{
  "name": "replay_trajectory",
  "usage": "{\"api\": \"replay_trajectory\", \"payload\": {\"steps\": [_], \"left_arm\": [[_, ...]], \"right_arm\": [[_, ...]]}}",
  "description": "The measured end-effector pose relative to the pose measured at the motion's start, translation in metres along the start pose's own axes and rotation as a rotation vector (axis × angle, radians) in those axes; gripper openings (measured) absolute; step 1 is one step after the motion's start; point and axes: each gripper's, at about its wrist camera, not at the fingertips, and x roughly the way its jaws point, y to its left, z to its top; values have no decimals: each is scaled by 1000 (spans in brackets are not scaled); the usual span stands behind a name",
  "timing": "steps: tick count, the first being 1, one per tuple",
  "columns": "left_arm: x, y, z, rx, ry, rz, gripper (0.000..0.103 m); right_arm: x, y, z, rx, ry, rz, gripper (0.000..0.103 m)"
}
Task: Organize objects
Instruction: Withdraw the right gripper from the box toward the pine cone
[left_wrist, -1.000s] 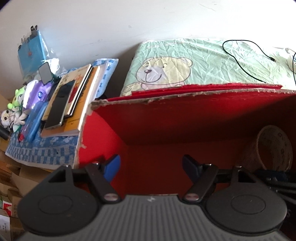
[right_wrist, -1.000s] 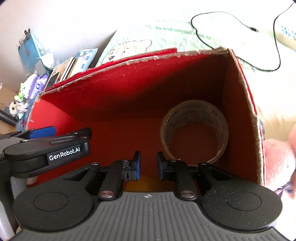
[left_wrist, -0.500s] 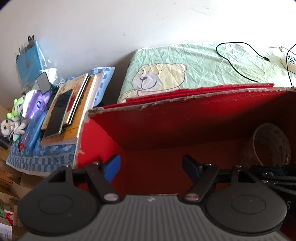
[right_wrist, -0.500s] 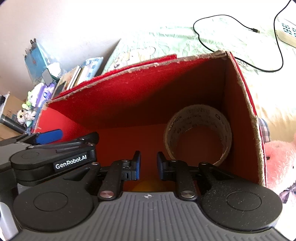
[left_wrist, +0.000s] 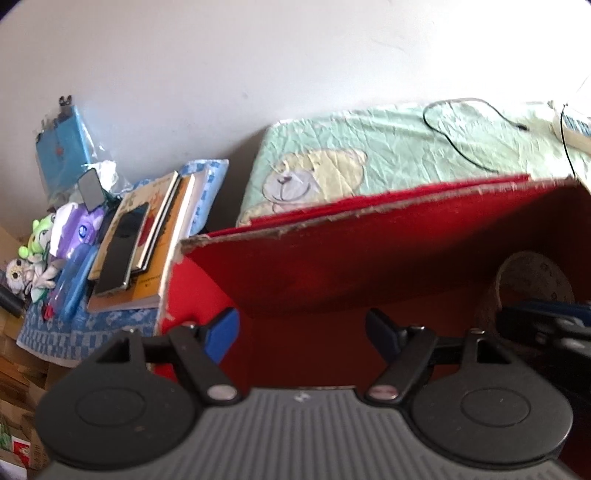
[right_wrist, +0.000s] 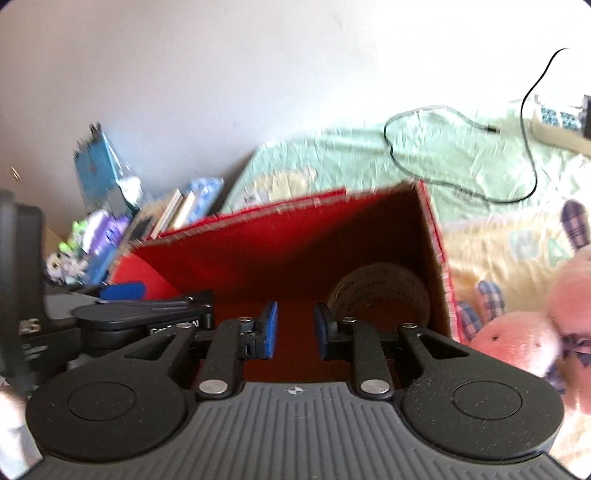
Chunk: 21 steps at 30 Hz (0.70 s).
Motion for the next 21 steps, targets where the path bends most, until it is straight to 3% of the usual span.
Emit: {"api": "replay_trajectory", "payload": {"steps": [2, 8, 12, 15, 17, 21], "left_arm": [[-6, 4, -1, -18, -16, -16, 79], [-45, 7, -8, -29, -96, 9, 84], [-72, 10, -14, -40, -122, -6, 84], [-89, 14, -20, -71, -124, -27, 84], [-101, 19, -24, -104, -127, -45, 84], [-122, 30, -34, -170, -130, -72, 84]], "right_arm": [[-17, -3, -1, 8, -46, 17, 25], [-47, -4, -11, 12, -146, 9, 48], [-61, -12, -16, 15, -165, 31, 49], [-74, -15, -21, 24, -195, 60, 59], [-82, -14, -23, 14, -210, 75, 59], [-92, -13, -24, -15, -171, 153, 59]]}}
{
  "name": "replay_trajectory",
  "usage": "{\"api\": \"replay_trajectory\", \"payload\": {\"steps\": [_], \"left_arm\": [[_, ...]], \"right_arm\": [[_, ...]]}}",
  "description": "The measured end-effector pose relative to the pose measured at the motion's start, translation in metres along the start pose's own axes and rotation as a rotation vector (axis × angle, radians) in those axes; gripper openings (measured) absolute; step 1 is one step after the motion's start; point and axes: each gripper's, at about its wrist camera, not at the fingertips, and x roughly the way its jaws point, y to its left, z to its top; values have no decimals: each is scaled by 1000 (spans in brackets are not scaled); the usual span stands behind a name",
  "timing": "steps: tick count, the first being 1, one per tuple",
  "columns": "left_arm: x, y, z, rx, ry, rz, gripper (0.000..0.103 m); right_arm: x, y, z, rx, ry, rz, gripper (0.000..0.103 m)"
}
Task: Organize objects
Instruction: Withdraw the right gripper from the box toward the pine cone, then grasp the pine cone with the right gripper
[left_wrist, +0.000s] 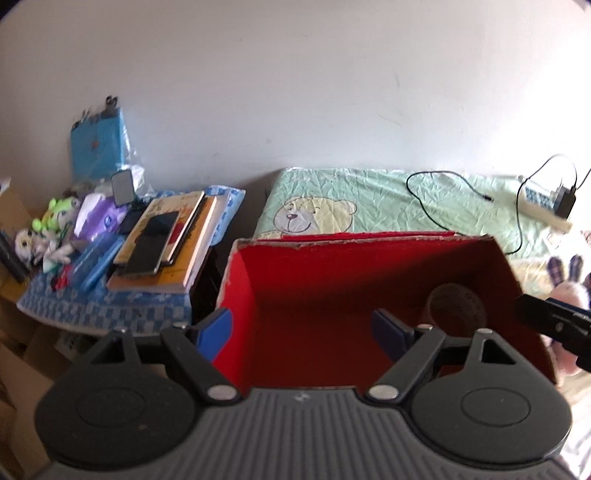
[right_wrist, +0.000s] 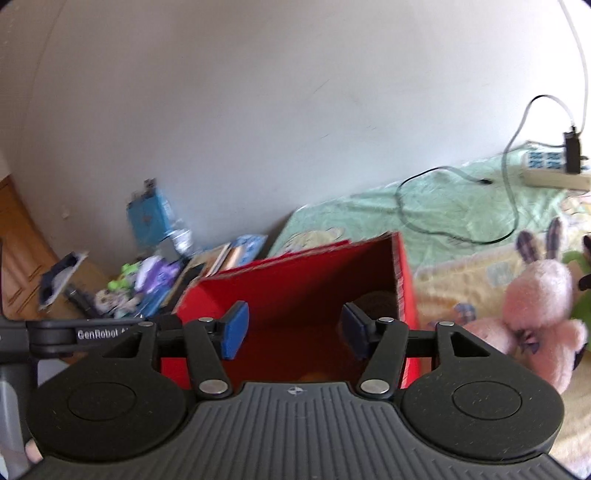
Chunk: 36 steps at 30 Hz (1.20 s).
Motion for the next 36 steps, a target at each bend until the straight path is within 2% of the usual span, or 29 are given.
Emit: {"api": "replay_trajectory", "payload": {"steps": [9, 12, 15, 19, 24, 27, 33, 36], "left_arm": [[-31, 32, -35, -113, 34, 53, 83], [-33, 43, -54, -140, 67, 69, 83], [-31, 53, -74, -167, 117, 73, 83], [-25, 64, -98, -196, 183, 79, 82], [-23, 77, -119, -214, 220, 16, 82], [-19, 82, -133, -215, 253, -43, 82], [-3, 84, -153, -245, 320, -145, 82], [5, 87, -158, -268, 329, -175, 76]], "right_arm": [[10, 11, -17, -23, 174, 199, 58], [18, 16, -27, -13, 243, 251, 56], [19, 28, -33, -69, 237, 264, 56], [28, 40, -39, -76, 294, 328, 54], [44, 51, -50, -98, 373, 360, 52], [58, 61, -60, -103, 454, 395, 52], [79, 76, -84, -123, 581, 410, 53], [87, 83, -91, -124, 624, 402, 53]]}}
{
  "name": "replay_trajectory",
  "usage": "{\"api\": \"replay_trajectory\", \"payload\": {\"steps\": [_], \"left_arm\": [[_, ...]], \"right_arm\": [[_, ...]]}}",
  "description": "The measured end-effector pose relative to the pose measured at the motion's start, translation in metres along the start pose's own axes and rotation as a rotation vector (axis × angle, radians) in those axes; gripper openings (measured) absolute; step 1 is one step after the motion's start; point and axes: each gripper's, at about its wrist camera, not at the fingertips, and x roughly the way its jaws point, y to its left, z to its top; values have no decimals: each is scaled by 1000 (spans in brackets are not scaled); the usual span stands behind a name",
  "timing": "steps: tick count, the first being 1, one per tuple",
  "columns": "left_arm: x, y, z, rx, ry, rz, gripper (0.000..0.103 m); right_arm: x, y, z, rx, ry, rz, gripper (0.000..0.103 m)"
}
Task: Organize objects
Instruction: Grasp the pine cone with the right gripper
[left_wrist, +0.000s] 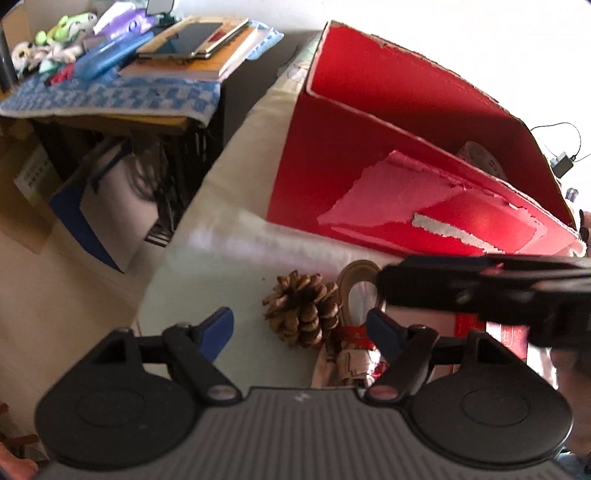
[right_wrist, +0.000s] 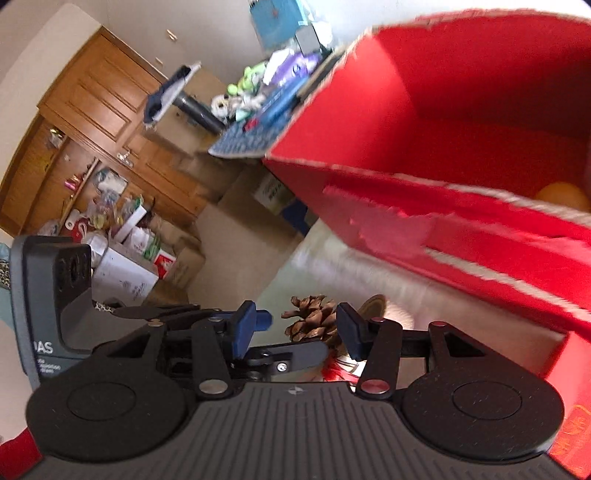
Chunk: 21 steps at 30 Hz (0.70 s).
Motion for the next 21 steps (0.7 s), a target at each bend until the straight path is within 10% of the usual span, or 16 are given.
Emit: {"api": "replay_trajectory", "payload": {"steps": [21], "left_arm": [[23, 14, 2, 0, 13, -101, 47]], "right_arm": [[23, -1, 2, 13, 51, -130, 40]]}}
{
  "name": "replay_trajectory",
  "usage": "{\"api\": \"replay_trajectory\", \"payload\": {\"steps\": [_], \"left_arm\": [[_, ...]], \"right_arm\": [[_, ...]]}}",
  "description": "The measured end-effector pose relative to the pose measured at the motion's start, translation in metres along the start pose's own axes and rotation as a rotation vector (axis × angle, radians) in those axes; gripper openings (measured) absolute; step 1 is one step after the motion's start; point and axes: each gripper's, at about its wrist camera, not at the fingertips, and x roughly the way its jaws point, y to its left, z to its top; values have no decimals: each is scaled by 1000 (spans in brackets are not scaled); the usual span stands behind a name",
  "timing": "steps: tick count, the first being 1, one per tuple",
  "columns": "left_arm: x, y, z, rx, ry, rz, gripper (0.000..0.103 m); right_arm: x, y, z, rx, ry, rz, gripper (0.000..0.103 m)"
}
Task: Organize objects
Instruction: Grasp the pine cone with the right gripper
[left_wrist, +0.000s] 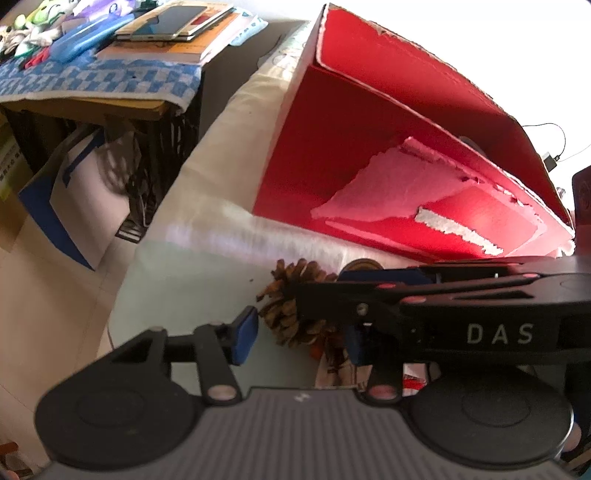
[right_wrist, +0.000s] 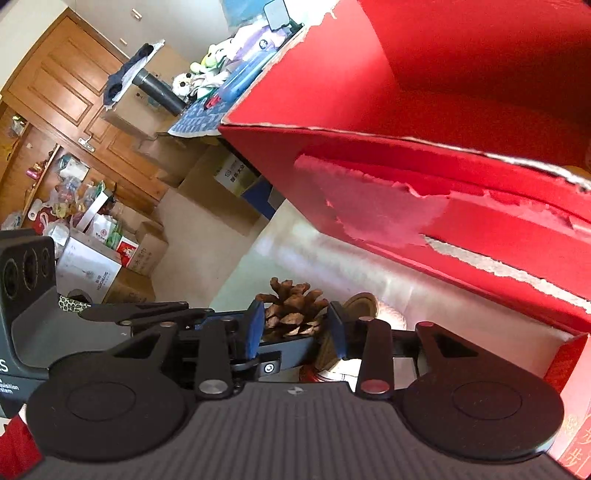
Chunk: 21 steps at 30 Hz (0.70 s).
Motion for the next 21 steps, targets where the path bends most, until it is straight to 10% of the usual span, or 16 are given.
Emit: {"api": "replay_trajectory", "payload": {"steps": [21], "left_arm": [[-58, -59, 12, 164, -165, 12, 46]], "right_arm": [[-84, 12, -1, -55, -247, 20, 37]]}}
